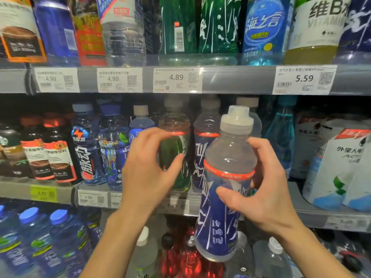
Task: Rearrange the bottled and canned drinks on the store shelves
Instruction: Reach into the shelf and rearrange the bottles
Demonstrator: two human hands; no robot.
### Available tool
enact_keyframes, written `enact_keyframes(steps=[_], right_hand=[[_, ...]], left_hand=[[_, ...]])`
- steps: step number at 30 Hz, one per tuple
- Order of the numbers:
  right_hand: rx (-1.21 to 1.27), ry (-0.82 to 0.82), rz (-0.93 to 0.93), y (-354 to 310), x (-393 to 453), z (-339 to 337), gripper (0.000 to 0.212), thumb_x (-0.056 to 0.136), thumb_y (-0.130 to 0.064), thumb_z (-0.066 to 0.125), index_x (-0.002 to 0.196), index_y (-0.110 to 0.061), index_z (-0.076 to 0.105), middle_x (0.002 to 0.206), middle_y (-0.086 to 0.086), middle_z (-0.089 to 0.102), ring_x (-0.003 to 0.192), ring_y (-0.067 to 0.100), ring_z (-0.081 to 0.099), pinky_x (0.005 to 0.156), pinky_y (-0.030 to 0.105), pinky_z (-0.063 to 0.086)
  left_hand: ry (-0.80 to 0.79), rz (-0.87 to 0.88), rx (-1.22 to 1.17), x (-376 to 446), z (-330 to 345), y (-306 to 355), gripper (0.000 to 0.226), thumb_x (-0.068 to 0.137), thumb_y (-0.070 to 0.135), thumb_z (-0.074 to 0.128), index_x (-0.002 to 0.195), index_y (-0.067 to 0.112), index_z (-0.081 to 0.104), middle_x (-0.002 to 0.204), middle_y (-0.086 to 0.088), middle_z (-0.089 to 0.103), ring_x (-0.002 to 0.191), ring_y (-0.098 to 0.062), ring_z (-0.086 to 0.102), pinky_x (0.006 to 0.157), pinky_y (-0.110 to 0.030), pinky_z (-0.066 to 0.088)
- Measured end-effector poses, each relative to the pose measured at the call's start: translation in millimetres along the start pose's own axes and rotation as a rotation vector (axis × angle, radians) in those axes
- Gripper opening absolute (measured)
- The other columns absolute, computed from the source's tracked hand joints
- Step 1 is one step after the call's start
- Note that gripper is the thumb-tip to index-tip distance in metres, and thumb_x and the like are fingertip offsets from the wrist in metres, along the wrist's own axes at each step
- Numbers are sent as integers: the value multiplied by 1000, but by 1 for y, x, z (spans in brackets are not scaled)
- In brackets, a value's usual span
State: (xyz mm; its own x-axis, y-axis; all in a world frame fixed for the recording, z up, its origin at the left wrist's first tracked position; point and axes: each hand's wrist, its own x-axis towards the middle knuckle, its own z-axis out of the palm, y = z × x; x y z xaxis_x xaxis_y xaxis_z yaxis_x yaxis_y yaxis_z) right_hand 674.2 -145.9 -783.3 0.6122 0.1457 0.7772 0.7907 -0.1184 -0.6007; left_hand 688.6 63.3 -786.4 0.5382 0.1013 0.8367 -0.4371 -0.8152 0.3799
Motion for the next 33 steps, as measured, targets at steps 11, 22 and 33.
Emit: enact_keyframes(steps=[11,22,33], right_hand=[[16,-59,15,10,-9,5,66,56,-31,79,116,-22,54,102,-9,69,86,13,69,62,15,50],[98,60,41,18,-1,-8,60,58,-35,78,113,-32,55,105,-15,70,93,11,71,68,21,56],[65,91,19,17,5,2,61,58,-40,78,113,-32,56,104,-14,69,91,11,70,69,18,53]], left_hand=[[10,-120,348,21,46,-3,84,70,51,84,128,6,43,122,-12,54,130,-39,30,98,-56,24],[136,10,-24,11,39,1,97,62,20,93,146,10,46,137,-3,53,129,-10,49,109,-29,42],[325,-31,-306,2,5,-8,87,58,14,95,136,13,57,129,3,59,123,-11,57,100,-25,49]])
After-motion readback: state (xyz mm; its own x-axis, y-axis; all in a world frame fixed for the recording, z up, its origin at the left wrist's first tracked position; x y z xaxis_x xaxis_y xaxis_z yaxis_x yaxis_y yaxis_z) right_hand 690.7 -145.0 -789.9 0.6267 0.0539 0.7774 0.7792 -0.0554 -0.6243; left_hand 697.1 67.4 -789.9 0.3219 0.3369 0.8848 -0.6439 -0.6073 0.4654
